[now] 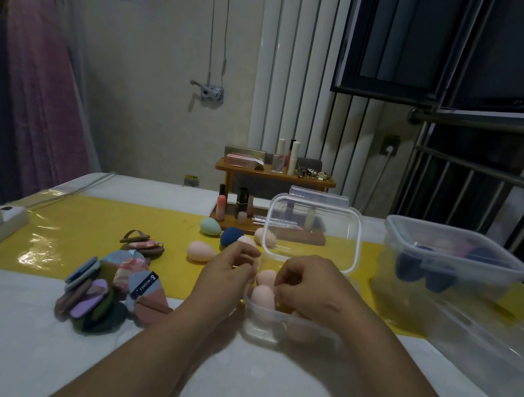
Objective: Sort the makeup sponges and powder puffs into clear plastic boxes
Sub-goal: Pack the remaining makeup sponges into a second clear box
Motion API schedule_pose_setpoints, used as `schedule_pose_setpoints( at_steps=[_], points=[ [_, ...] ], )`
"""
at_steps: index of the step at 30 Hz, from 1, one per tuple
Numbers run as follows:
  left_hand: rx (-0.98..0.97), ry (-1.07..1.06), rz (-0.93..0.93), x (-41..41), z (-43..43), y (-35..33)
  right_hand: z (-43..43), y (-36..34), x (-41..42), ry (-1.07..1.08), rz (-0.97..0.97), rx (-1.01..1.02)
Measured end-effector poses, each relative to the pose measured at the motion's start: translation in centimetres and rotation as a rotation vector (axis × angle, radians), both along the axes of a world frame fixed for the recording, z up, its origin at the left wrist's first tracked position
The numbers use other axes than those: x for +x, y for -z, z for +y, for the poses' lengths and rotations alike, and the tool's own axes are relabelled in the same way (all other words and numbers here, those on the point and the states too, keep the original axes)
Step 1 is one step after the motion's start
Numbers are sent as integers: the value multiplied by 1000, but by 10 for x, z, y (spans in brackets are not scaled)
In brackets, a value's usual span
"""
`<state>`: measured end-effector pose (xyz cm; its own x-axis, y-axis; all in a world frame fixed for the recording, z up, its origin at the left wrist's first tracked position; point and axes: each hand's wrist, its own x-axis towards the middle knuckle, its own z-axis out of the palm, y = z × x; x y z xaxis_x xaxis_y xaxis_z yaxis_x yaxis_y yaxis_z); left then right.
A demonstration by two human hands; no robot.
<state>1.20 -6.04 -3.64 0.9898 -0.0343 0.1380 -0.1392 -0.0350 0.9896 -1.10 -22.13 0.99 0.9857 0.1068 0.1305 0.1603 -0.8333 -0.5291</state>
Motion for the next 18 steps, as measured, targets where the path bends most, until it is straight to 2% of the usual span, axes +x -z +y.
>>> schedule_pose_setpoints(
  at_steps=[3,6,9,12,15,18],
  points=[
    [123,-43,-66,3,4,0,-1,0,-2,75,-78,24],
    [268,-201,-126,12,10,1,-3,1,-1,146,-145,-2],
    [713,-408,-149,26,24,7,-4,1,3,151,-152,-30],
    [958,-414,-5,31,33,7,-4,3,3,154,-155,-2],
    [1030,-338,128,32,33,7,-5,3,2,162,-161,41],
    [1074,-315,181,31,33,9,-6,2,2,164,-165,70]
  ],
)
